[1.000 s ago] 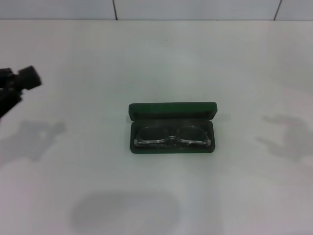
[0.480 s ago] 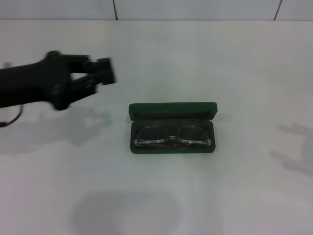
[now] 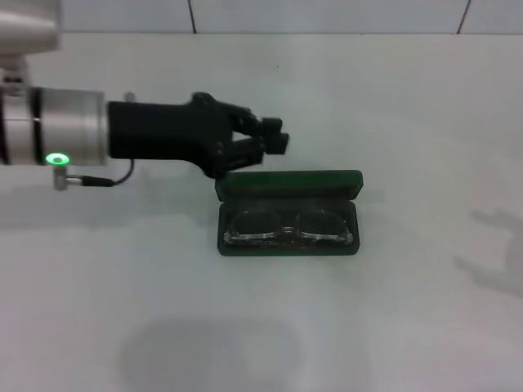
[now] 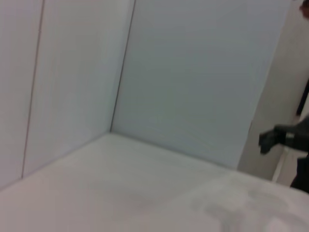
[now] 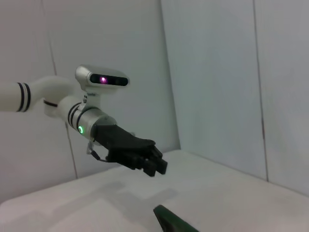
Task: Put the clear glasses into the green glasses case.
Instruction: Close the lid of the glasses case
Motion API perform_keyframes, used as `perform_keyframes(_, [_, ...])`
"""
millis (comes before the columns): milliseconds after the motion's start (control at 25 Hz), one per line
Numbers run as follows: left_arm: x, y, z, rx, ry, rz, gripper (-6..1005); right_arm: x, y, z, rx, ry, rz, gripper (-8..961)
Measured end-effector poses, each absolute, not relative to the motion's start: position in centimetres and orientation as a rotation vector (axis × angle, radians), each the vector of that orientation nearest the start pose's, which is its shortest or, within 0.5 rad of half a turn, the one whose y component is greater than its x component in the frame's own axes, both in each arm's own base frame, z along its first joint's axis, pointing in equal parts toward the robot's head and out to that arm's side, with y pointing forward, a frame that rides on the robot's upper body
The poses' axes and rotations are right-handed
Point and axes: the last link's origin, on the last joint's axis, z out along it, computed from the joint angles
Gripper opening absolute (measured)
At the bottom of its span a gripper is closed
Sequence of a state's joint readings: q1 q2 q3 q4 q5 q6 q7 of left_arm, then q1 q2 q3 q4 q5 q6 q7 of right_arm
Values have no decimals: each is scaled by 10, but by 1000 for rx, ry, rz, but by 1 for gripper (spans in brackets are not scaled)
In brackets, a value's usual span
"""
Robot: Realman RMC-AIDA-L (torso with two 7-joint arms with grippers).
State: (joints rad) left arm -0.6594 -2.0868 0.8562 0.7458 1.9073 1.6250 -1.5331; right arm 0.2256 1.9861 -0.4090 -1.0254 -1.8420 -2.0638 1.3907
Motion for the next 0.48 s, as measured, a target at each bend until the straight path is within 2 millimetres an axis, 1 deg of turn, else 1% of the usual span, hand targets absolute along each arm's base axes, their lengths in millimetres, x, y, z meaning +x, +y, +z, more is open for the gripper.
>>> perform_keyframes(200, [-178, 365, -31, -2928, -514, -652, 226, 309, 223, 134, -2562, 428, 809, 809])
perform_keyframes(320, [-177, 369, -41, -2920, -513, -602, 225, 310, 222, 133, -2564, 429, 813, 809])
perform_keyframes(480, [-178, 373, -49, -2913, -507, -550, 223, 311, 225, 129, -2554, 427, 828, 809])
